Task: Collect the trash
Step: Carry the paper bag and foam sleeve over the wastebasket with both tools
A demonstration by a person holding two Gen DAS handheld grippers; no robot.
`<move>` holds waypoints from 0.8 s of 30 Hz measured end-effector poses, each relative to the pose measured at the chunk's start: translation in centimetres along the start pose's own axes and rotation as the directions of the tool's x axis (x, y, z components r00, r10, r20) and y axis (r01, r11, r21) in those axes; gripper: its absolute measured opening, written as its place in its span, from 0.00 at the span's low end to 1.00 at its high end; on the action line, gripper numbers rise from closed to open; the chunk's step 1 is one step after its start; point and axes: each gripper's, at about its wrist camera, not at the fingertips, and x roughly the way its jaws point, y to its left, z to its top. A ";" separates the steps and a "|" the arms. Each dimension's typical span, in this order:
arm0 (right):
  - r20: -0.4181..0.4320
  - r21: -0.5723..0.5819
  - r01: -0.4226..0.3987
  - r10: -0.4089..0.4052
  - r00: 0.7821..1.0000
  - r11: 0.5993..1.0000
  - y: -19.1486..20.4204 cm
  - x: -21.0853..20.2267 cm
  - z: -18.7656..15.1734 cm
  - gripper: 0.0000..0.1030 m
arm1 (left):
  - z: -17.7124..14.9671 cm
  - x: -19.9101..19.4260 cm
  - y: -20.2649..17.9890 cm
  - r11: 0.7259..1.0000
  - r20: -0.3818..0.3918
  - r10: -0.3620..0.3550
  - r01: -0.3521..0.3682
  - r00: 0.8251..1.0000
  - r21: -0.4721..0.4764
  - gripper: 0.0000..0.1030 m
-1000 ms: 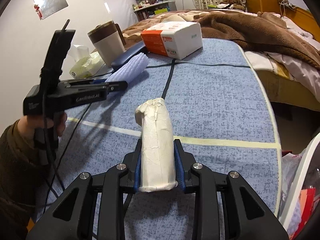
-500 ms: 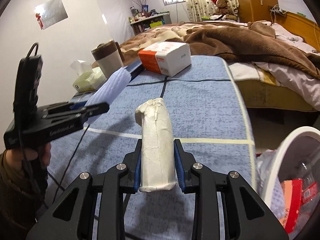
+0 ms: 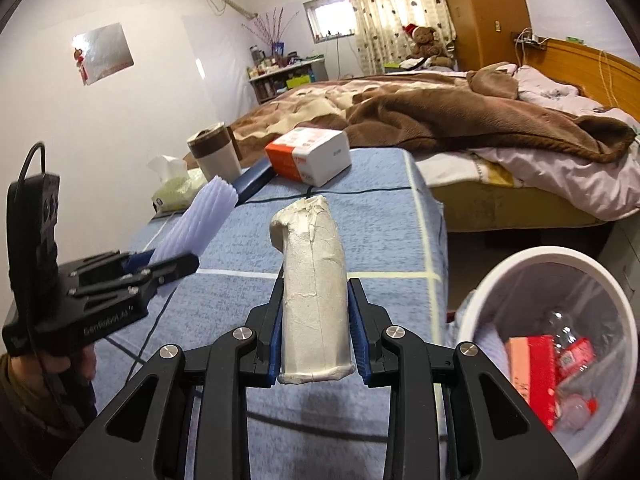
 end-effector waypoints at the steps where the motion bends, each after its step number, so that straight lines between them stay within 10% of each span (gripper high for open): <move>1: 0.006 -0.001 0.006 -0.006 1.000 1.000 -0.1 -0.4 -0.1 0.29 | -0.1 -0.2 -0.5 1.000 0.001 -0.002 0.002 1.000 0.006 0.30; 24: 0.120 0.110 0.187 -0.200 0.972 0.976 -7.8 -8.7 -2.2 0.29 | -0.2 -3.1 -13.1 0.983 0.062 -0.146 0.138 0.987 0.119 0.30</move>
